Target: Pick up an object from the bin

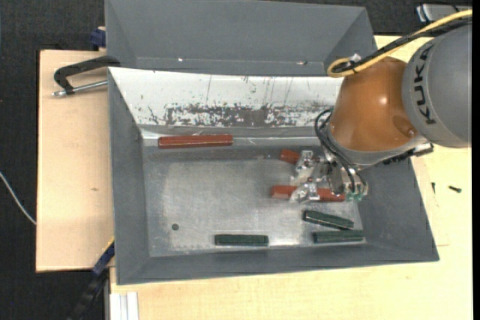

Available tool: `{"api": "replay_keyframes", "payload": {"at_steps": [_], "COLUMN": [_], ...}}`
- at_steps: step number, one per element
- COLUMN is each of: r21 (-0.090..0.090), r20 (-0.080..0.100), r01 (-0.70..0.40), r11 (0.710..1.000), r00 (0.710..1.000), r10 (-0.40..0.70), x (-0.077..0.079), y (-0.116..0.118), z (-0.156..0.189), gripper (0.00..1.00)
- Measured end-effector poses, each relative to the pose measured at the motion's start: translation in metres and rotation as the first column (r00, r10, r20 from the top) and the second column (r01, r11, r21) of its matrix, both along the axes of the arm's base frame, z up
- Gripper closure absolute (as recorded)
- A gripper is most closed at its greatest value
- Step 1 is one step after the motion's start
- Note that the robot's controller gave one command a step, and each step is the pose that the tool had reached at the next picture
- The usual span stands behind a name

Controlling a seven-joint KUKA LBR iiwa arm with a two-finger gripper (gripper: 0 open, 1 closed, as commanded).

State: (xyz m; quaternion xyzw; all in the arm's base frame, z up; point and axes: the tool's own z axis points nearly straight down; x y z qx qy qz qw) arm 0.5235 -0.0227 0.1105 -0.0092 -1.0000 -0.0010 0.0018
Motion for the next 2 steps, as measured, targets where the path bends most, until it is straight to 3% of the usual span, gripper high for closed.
{"api": "replay_keyframes", "payload": {"at_steps": [1,2], "r21": [-0.001,-0.001], "r20": [0.017,0.008], "r01": [-0.007,-0.055], "r11": [1.000,0.999], "r00": [1.000,0.998], "r10": [0.007,0.055], "x": [0.007,-0.015], "y": [0.003,-0.002], "z": [0.020,0.130], "gripper": [1.00,1.00]}}
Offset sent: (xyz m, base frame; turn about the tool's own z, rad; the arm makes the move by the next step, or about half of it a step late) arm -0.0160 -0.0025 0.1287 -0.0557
